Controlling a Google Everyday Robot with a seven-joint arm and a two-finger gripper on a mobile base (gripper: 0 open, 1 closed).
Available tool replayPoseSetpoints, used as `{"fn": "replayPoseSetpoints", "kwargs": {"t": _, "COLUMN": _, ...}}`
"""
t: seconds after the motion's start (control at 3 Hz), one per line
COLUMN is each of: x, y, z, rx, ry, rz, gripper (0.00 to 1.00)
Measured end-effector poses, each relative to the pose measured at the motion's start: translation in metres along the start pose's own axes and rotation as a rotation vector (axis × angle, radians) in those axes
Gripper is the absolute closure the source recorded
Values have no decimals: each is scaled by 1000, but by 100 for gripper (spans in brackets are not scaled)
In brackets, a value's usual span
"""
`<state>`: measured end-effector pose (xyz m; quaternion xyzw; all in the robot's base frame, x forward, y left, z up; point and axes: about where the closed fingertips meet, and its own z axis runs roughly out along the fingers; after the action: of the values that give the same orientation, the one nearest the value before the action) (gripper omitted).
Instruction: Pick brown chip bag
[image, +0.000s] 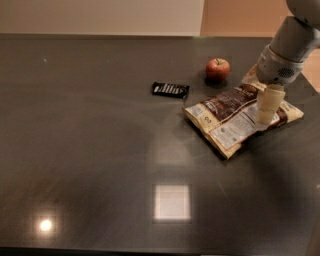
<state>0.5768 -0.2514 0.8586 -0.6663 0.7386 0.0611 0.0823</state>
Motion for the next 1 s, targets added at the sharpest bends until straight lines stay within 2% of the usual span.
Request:
{"fn": "replayPoseSetpoints", "kwargs": {"t": 0.33, "x": 2, "y": 1, "z": 7, "rx": -14, "ry": 12, "rz": -11, "gripper": 17}}
{"fn": "replayPoseSetpoints", "kwargs": {"t": 1.0, "x": 6, "y": 4, "z": 8, "rx": -13, "ry": 32, "rz": -7, "gripper": 63}}
